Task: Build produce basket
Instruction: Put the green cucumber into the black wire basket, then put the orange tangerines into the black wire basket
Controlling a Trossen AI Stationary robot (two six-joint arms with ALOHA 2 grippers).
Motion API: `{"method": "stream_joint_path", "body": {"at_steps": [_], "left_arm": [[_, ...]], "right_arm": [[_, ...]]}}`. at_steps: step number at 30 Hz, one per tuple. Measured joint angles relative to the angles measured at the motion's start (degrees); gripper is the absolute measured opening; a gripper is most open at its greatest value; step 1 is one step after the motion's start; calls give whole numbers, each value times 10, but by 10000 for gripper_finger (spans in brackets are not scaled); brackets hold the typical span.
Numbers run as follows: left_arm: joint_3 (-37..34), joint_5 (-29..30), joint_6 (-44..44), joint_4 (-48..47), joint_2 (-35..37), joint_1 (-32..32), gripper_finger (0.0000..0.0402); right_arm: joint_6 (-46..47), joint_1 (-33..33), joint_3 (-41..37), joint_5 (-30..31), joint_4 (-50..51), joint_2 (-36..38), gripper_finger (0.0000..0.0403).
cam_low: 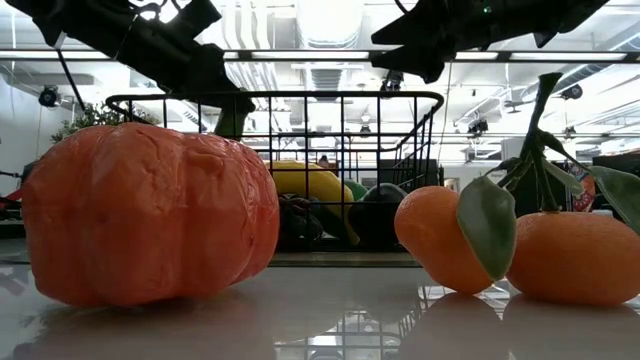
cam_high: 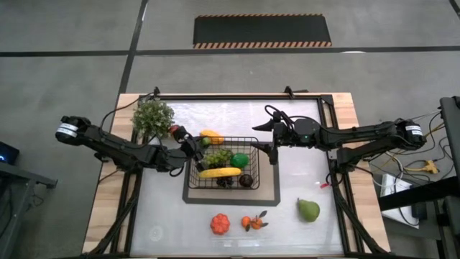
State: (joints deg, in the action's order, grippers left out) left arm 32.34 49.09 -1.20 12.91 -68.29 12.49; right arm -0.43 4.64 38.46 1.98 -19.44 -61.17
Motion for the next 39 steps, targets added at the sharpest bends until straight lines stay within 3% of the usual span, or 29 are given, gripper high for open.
{"method": "stream_joint_path", "body": {"at_steps": [11,20,27,35,39], "left_arm": [[0,20,4,1,0,0,237],[16,20,85,1,26,0,253],[32,14,139,3,66,1,254],[35,-91,167,49,90,15,254],[35,-100,195,81,84,31,254]], "right_arm": [[11,0,0,-5,3,0,292],[59,-30,34,-5,112,7,289],[116,-106,75,-6,218,8,273],[229,-233,77,-3,251,-2,257],[277,-307,85,56,252,-29,249]]}}
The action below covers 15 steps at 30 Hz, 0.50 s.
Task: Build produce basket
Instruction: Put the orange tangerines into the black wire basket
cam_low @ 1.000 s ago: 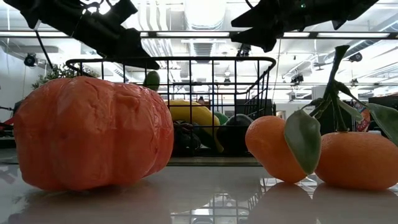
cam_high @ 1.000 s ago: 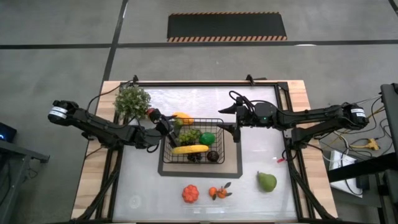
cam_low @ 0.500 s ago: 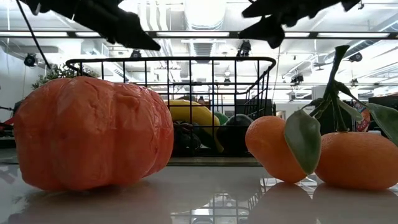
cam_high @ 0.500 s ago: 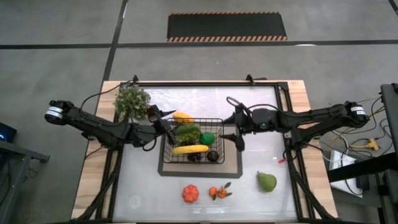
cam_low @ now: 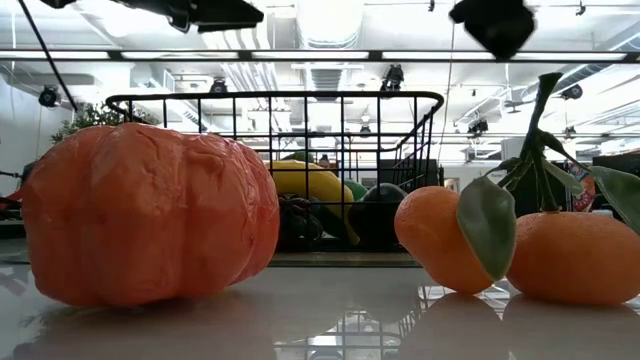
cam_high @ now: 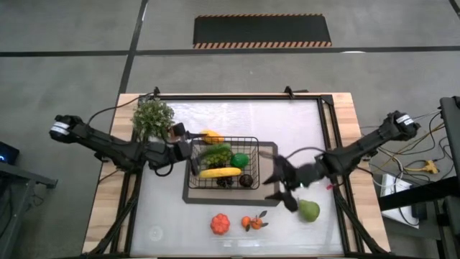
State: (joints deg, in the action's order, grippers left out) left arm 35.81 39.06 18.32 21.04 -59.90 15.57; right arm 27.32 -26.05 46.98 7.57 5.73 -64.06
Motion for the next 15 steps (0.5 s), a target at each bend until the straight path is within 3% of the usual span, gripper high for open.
{"method": "stream_joint_path", "body": {"at_steps": [7,15], "left_arm": [[0,-1,19,30,-5,11,254],[0,-1,19,32,-4,11,254]], "right_arm": [[29,-97,18,78,-1,-82,247],[27,-148,47,143,-8,-199,247]]}}
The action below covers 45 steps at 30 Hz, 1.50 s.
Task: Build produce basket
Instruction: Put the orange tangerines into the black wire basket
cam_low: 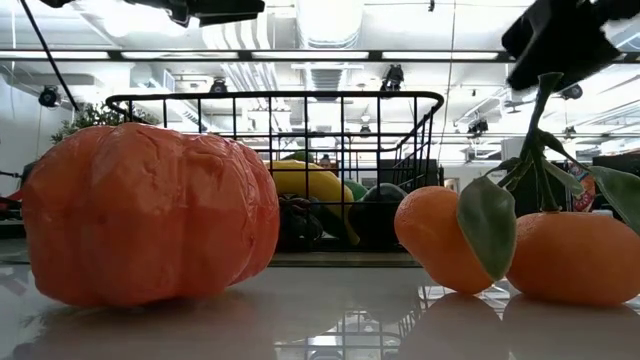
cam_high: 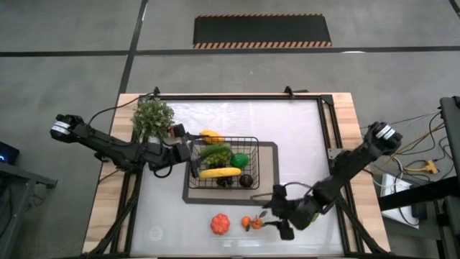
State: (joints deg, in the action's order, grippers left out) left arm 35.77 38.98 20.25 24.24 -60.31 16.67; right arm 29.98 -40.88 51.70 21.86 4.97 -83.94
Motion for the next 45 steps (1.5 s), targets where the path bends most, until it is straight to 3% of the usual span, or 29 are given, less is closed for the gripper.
{"method": "stream_joint_path", "body": {"at_steps": [8,13,28,38,45], "left_arm": [[0,0,0,11,0,0,254],[0,0,-1,11,-1,0,254],[0,0,0,9,-4,0,254],[0,0,0,9,-4,0,254],[0,0,29,13,-3,0,254]], "right_arm": [[-41,-5,20,7,-89,-93,244],[-50,-5,25,7,-105,-113,218],[-75,-4,25,22,-117,-115,18],[-76,-4,25,22,-116,-108,10],[-105,-3,25,17,-111,-46,9]]}}
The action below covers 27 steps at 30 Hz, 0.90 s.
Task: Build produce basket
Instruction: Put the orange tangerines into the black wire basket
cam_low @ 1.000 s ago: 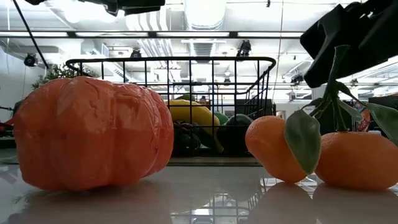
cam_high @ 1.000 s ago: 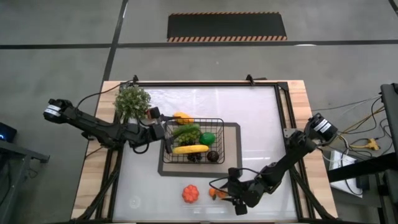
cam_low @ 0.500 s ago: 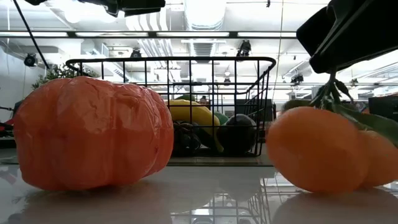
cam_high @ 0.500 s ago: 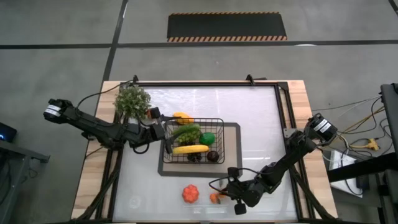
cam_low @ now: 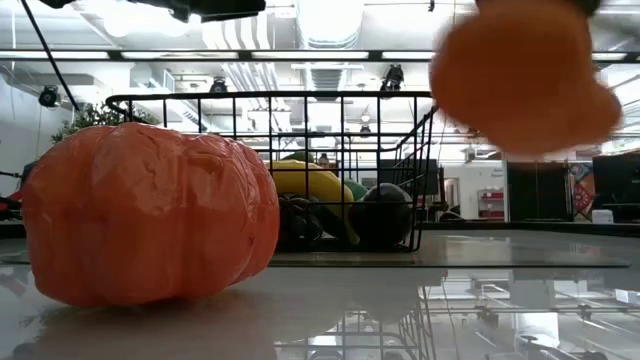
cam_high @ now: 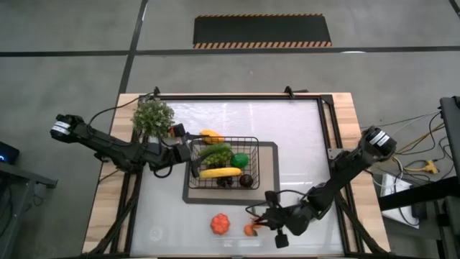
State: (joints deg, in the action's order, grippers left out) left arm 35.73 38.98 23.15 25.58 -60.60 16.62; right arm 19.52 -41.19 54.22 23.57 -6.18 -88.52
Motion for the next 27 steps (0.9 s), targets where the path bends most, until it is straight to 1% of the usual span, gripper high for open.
{"method": "stream_joint_path", "body": {"at_steps": [2,6,10,13,17,23,27], "left_arm": [[0,0,13,10,0,0,254],[0,0,44,35,1,0,254],[0,0,77,60,3,0,254],[0,0,92,72,5,0,254],[0,1,93,71,9,0,254],[0,2,93,70,10,0,254],[0,3,106,70,10,0,254]], "right_arm": [[-22,3,9,-4,5,23,9],[-80,22,40,-38,25,63,9],[-138,62,83,-65,88,89,9],[-161,109,117,-71,150,97,9],[-190,182,140,-73,199,97,9],[-200,293,133,-75,211,96,9],[-192,347,117,-74,207,85,9]]}}
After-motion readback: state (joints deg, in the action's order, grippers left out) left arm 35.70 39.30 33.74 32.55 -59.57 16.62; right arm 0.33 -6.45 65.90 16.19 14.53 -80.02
